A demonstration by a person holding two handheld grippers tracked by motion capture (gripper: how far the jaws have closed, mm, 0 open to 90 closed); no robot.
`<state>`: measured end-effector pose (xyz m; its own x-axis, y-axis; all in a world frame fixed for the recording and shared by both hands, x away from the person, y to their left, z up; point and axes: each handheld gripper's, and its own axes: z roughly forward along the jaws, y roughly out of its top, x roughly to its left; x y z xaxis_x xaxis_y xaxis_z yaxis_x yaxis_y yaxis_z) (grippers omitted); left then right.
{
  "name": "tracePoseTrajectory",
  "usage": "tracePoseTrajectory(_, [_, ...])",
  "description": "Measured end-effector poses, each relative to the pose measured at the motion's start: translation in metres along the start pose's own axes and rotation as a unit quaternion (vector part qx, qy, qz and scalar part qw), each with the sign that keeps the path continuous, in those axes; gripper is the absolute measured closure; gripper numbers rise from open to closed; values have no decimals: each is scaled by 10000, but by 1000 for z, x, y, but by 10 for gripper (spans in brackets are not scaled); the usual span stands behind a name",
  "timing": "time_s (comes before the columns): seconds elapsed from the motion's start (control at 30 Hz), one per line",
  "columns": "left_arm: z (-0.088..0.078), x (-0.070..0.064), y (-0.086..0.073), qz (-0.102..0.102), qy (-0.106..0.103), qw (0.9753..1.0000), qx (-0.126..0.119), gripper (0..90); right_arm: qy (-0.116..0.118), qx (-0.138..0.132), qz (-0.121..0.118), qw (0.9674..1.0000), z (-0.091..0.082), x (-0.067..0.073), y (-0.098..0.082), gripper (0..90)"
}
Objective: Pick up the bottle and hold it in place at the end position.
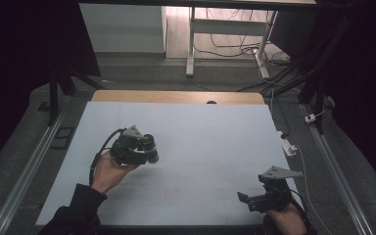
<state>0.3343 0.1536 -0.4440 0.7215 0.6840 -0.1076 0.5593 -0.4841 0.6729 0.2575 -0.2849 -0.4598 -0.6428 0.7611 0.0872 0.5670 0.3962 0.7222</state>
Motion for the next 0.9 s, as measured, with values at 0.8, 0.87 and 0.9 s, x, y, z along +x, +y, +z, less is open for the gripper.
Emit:
tracePoseTrajectory(0.8, [59, 0, 53, 149, -50, 9999, -19, 535, -7, -25, 23, 10000, 0, -1, 0, 0])
tracePoseTrajectory(0.87, [65, 0, 54, 168, -44, 9998, 6, 535, -8, -23, 24, 10000, 0, -1, 0, 0])
tracePoseTrajectory(0.9, [68, 0, 55, 171, -27, 9998, 18, 535, -7, -19, 22, 10000, 0, -1, 0, 0])
